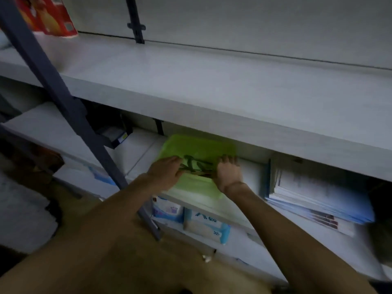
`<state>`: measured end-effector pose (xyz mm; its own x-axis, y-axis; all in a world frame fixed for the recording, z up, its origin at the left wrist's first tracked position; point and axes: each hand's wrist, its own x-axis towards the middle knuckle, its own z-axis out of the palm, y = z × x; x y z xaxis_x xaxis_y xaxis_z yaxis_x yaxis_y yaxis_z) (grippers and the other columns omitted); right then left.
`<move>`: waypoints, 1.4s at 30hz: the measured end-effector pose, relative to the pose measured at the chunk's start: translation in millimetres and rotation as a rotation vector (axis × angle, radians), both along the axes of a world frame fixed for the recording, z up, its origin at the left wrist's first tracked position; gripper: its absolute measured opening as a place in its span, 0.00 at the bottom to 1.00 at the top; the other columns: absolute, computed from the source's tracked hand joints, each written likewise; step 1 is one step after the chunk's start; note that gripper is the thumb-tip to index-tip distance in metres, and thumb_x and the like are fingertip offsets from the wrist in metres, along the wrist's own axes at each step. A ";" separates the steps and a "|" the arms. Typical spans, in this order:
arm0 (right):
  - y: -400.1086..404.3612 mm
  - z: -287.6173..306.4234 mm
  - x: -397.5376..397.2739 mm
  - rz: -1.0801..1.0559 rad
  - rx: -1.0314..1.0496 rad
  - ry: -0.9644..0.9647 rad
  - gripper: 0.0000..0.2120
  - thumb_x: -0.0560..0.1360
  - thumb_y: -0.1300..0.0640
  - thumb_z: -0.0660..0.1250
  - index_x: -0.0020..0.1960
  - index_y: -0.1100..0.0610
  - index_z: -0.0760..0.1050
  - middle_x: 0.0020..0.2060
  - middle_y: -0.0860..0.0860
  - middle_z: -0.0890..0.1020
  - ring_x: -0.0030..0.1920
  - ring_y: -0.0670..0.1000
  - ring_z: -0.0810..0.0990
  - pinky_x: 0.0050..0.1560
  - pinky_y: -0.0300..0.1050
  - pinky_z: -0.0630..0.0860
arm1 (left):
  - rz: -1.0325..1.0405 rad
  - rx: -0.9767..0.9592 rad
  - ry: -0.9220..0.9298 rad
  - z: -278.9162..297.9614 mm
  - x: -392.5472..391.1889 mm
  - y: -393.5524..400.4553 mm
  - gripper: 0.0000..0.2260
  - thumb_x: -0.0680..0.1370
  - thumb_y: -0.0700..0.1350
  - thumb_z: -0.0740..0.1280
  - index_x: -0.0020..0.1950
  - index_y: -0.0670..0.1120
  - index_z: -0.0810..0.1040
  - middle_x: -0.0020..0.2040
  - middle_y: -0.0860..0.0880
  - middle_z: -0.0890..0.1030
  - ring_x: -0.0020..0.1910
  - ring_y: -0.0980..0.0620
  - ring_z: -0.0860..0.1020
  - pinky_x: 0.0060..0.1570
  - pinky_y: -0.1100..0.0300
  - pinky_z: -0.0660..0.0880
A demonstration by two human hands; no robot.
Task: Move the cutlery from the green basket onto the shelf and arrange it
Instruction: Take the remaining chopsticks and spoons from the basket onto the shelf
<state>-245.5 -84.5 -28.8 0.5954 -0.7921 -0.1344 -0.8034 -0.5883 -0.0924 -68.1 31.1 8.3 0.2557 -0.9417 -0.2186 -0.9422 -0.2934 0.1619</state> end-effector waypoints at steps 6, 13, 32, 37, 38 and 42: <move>-18.0 0.7 24.6 -0.095 0.389 -0.096 0.37 0.76 0.44 0.70 0.78 0.58 0.61 0.74 0.59 0.65 0.70 0.62 0.71 0.68 0.51 0.71 | -0.052 0.073 0.137 -13.5 30.8 -56.7 0.19 0.84 0.52 0.60 0.72 0.45 0.72 0.65 0.42 0.79 0.57 0.41 0.79 0.54 0.52 0.77; -13.4 -18.3 36.8 -0.158 0.477 0.051 0.52 0.71 0.44 0.76 0.82 0.56 0.48 0.80 0.57 0.53 0.80 0.59 0.52 0.79 0.52 0.56 | -0.357 0.361 -0.149 -62.2 61.1 -70.6 0.42 0.76 0.57 0.71 0.82 0.48 0.52 0.81 0.44 0.55 0.73 0.40 0.68 0.67 0.46 0.72; 10.3 -54.9 56.3 -0.293 0.317 0.215 0.41 0.72 0.42 0.74 0.75 0.59 0.59 0.64 0.57 0.76 0.62 0.58 0.78 0.63 0.51 0.73 | -0.614 0.244 -0.284 -107.8 72.6 -88.0 0.49 0.72 0.73 0.64 0.80 0.41 0.53 0.71 0.41 0.65 0.68 0.42 0.67 0.69 0.47 0.65; 3.7 -61.2 53.6 -0.280 0.329 0.246 0.31 0.72 0.37 0.72 0.64 0.58 0.70 0.59 0.56 0.81 0.58 0.57 0.81 0.57 0.48 0.75 | -0.590 0.299 -0.297 -104.9 72.3 -91.0 0.39 0.74 0.71 0.63 0.75 0.45 0.66 0.68 0.42 0.70 0.66 0.44 0.70 0.67 0.48 0.66; 3.3 -62.2 53.2 -0.264 0.335 0.261 0.30 0.73 0.36 0.70 0.62 0.58 0.72 0.58 0.56 0.81 0.58 0.57 0.81 0.56 0.47 0.75 | -0.581 0.297 -0.284 -104.9 71.9 -90.3 0.38 0.74 0.70 0.64 0.74 0.45 0.66 0.68 0.42 0.70 0.66 0.44 0.70 0.67 0.48 0.67; 0.7 -67.4 51.1 -0.204 0.346 0.284 0.31 0.74 0.33 0.67 0.62 0.58 0.76 0.59 0.56 0.80 0.59 0.57 0.80 0.58 0.48 0.76 | -0.550 0.293 -0.192 -99.7 69.3 -87.3 0.35 0.75 0.65 0.68 0.72 0.42 0.67 0.66 0.42 0.71 0.61 0.45 0.73 0.60 0.51 0.74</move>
<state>-194.4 -83.8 -96.2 0.3348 -0.7688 -0.5449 -0.9207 -0.3899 -0.0156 1.2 -56.2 -91.5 -0.1861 -0.8546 -0.4848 -0.9717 0.2331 -0.0379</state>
